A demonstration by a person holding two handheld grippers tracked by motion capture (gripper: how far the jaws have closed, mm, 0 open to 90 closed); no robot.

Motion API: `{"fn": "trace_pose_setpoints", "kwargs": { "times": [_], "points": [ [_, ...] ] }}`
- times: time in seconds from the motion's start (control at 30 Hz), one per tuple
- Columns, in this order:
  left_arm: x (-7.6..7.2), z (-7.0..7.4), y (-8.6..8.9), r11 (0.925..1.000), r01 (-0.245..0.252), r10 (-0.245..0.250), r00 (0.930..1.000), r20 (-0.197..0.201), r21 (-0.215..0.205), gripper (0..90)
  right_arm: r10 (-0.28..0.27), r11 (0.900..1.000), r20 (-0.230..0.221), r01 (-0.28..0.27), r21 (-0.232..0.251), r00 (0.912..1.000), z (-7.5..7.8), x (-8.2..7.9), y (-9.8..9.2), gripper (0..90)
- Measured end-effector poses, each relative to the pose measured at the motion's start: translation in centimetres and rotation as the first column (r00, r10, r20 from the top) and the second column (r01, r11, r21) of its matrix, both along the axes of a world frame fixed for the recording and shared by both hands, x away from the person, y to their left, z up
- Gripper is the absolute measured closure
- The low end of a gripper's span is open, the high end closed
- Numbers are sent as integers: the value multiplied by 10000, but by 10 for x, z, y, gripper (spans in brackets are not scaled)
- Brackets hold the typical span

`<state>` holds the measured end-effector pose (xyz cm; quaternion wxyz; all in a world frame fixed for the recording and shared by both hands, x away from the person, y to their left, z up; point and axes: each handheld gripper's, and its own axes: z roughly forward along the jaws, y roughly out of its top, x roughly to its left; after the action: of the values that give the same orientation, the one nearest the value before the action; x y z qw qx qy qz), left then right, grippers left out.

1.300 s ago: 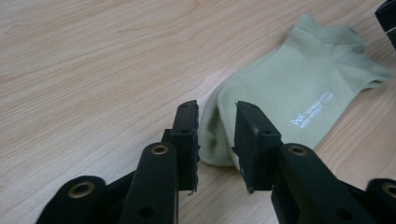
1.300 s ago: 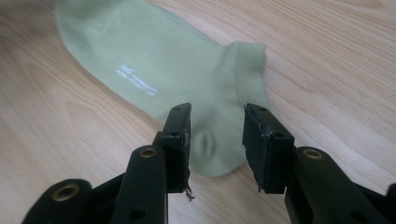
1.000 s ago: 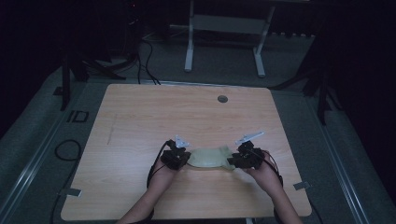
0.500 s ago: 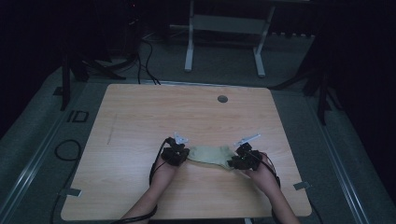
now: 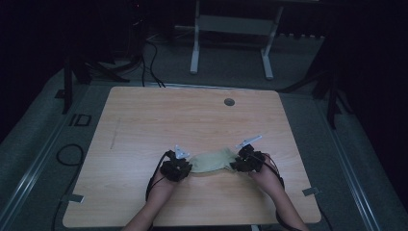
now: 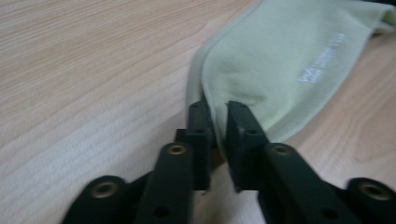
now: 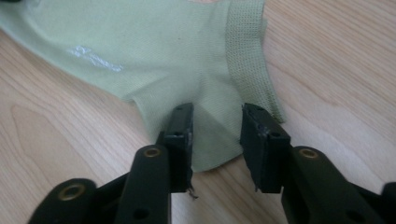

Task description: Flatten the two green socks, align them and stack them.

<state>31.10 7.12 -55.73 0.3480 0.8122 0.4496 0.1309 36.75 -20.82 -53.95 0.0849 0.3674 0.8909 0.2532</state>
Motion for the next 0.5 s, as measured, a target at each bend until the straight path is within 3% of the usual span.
{"fn": "trace_pose_setpoints", "kwargs": {
  "times": [0.07, 0.2, 0.3, 0.37, 0.5],
  "points": [
    [-2, 4, 3, 9998, -134, 136, 9998, 145, -170, 631, -28, 10000, 194, 30, -93, 9998, 2, 0, 2, 621],
    [-9, 16, 6, 9993, -128, 150, 9978, 640, -357, 624, 51, 9995, 140, -55, 308, 9999, 6, -3, 3, 621],
    [-15, 21, 5, 9981, -43, 90, 9969, 786, -609, 622, 128, 9984, 187, -138, 551, 9997, 9, -7, 2, 621],
    [-17, 20, 1, 9986, 74, -30, 9965, 838, -526, 613, 125, 9976, 228, -141, 677, 9997, 11, -9, 1, 640],
    [-16, 12, -12, 9993, 341, -325, 9959, 841, -170, 618, 134, 9977, 176, -145, 665, 9998, 10, -11, 2, 793]
  ]
}}
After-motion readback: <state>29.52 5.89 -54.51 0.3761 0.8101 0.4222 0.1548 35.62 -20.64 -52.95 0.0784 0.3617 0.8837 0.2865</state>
